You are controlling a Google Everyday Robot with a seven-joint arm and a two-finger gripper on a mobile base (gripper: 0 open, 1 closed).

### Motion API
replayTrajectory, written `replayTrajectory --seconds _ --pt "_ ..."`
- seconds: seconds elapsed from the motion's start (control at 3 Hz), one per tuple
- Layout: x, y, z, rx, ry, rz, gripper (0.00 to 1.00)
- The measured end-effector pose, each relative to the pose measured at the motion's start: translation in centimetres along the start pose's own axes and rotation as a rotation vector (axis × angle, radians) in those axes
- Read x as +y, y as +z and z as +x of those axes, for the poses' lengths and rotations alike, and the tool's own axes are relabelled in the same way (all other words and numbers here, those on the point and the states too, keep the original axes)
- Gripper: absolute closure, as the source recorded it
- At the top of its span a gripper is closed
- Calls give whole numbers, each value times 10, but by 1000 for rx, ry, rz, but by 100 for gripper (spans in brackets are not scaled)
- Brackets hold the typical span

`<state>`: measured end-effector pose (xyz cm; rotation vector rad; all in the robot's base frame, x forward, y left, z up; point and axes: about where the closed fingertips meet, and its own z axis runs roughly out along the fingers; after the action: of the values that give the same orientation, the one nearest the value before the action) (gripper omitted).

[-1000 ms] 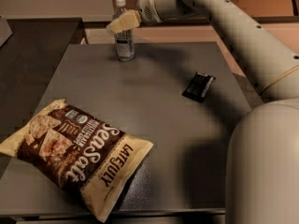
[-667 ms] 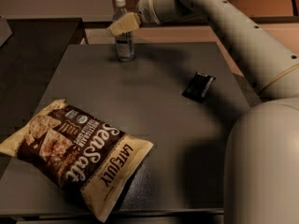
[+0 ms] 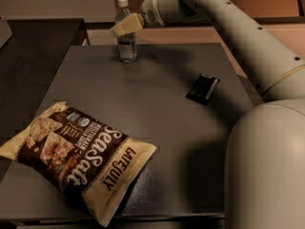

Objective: Move blue plastic bottle near brown chip bag

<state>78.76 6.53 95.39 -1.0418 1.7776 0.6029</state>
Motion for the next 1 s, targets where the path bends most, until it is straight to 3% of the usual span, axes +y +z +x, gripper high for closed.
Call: replayTrajectory --seconds 0.33,1.0 --pt "-7 0 -2 -6 15 4 26" --pt "-8 -4 -2 -8 17 -12 73"
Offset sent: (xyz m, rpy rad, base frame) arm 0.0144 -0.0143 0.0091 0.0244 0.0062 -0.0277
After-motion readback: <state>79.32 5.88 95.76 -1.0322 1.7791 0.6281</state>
